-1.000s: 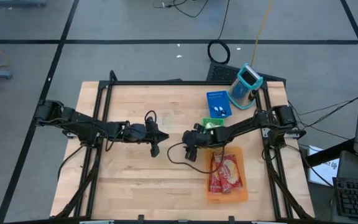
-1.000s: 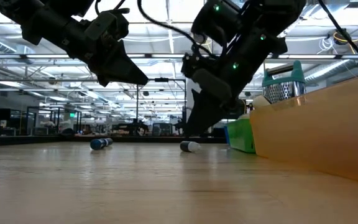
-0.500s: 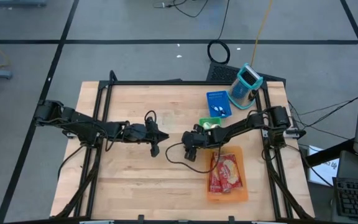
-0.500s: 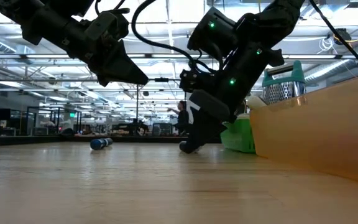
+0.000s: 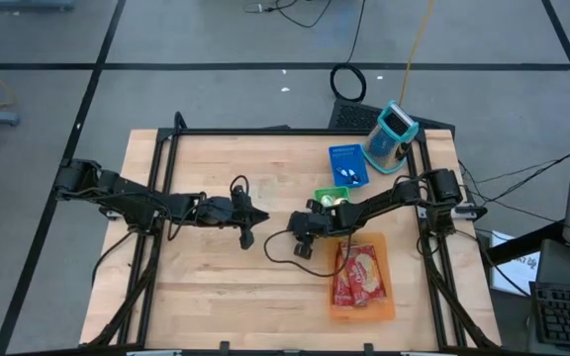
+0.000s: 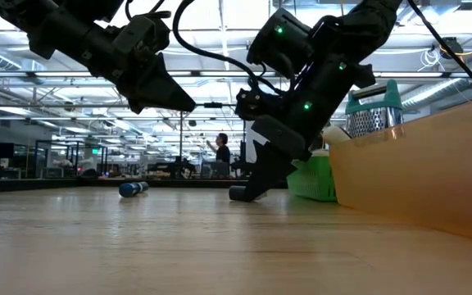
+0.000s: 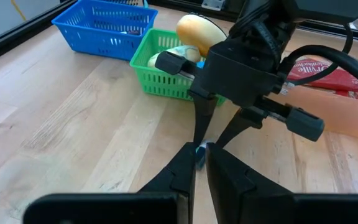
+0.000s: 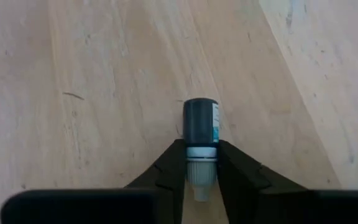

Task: Pick & Place Food Item
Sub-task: Put the brown food coloring bottle into the blue bin

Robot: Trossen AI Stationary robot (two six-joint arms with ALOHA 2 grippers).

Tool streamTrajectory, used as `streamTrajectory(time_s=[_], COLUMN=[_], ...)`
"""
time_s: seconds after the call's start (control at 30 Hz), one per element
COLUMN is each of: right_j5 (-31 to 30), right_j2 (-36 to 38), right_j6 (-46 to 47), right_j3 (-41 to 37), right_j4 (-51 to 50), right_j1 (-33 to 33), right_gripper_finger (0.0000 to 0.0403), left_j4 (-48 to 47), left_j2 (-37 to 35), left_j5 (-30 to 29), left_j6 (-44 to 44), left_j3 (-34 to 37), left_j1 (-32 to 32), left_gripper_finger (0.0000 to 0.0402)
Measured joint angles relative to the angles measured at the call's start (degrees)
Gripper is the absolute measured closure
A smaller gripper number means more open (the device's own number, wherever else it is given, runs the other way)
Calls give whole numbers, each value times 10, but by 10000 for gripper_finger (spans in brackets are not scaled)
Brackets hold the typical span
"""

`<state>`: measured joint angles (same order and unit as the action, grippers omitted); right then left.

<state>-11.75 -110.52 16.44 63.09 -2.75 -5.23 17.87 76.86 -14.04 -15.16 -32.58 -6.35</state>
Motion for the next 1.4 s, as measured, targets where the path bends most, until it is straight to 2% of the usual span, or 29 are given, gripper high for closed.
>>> streamTrajectory(time_s=[0.13, 0.3, 0.43, 0.6, 0.73, 0.9, 1.13, 1.27, 1.4], right_j5=[1, -1, -1, -3, -5, -68, -148, -150, -129], right_j2=[4, 42, 91, 166, 224, 275, 307, 333, 369], right_j6=[-22, -49, -83, -129, -132, -131, -96, -81, -68], right_j3=[-1, -2, -2, -2, -1, -1, -7, -60, -137], right_j4=[7, 9, 5, -11, -54, -130, -249, -222, -148], right_j1=[0, 1, 1, 2, 14, 31, 83, 129, 190], right_gripper_finger=[352, 327, 322, 344, 346, 336, 342, 339, 342], left_j4=[0, 0, -1, -1, -1, -1, -1, -1, -1], left_j2=[0, 0, 0, 0, 0, 0, 0, 0, 0], left_j5=[0, 0, 0, 0, 0, 0, 0, -1, 0], left_j6=[0, 0, 0, 0, 0, 0, 8, 12, 14], left_j3=[0, 0, 0, 0, 0, 0, 0, 0, 0], left_j1=[0, 0, 0, 0, 0, 0, 0, 0, 0], left_gripper_finger=[366, 366, 366, 366, 366, 366, 366, 366, 366])
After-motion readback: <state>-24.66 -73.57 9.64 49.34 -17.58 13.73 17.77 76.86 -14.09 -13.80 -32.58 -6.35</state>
